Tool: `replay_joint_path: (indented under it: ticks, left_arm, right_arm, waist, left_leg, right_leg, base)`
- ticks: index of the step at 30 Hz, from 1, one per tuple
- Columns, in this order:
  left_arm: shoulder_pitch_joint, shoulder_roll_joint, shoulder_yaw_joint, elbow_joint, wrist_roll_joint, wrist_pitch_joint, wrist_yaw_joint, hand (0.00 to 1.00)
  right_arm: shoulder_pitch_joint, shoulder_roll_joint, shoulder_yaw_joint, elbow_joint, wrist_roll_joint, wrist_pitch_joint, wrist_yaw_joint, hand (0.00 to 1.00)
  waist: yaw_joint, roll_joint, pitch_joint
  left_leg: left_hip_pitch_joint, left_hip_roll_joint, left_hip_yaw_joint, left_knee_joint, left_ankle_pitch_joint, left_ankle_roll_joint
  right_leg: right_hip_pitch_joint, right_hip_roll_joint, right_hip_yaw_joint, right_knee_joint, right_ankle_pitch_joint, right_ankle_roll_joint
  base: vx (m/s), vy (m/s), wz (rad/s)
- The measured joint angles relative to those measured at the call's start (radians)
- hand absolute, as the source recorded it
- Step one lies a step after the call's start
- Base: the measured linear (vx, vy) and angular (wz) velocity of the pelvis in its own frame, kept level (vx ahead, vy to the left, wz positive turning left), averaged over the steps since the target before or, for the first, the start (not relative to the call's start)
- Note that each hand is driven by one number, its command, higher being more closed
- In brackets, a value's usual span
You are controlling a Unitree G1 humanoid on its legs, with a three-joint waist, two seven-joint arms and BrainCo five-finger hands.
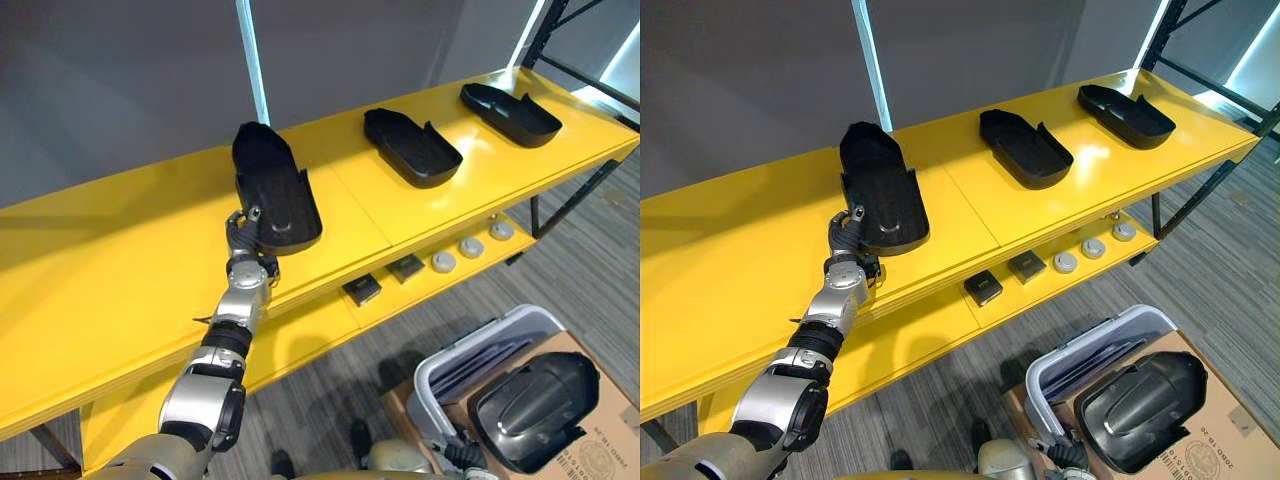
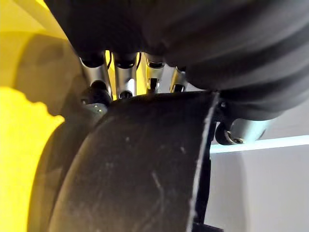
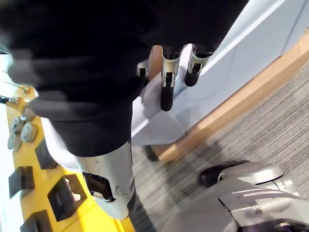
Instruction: Walk over and take plastic housings, then place them on the shelf
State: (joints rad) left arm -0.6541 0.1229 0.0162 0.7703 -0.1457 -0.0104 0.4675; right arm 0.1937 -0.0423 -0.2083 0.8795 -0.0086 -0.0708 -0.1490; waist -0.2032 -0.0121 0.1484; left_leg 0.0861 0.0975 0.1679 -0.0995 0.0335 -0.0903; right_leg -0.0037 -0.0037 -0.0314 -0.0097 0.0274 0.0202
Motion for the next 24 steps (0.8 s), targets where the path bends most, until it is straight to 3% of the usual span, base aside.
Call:
replay_joint_path:
  ticks: [10,16,24]
  left_arm:
    - [0.000,-0.035,0.019,-0.037,-0.062,-0.017,0.028,0.00]
    - [0.052,-0.074,0.017,-0.171,-0.074,-0.017,0.083,0.00]
    - [0.165,-0.093,-0.014,-0.433,0.086,-0.019,0.145,0.00]
  right_arm:
    - [0.001,-0.006,0.014,0.001,0.000,0.007,0.000,0.00]
    - [-0.001,-0.009,0.021,-0.002,0.000,0.005,-0.003,0.00]
    - [0.002,-0.010,0.021,-0.002,-0.001,0.001,-0.006,0.00]
  waist:
    - [0.000,0.006,0.003]
    - [-0.001,0.011,0.006]
    - [0.003,0.015,0.006]
  left_leg:
    - [0.008,-0.001,-0.003,0.005,0.000,0.000]
    - [0.008,-0.001,-0.005,0.005,0.000,0.000]
    - [0.011,-0.001,-0.006,0.005,0.000,0.000]
  right_leg:
    - [0.019,-0.001,-0.016,-0.012,0.006,-0.008]
    - [0.021,0.000,-0.019,-0.012,0.006,-0.008]
    - [0.025,0.000,-0.021,-0.012,0.006,-0.009]
  base:
    - [0.00,-0.001,0.02]
    - [0.00,0.000,0.00]
    - [0.00,0.000,0.00]
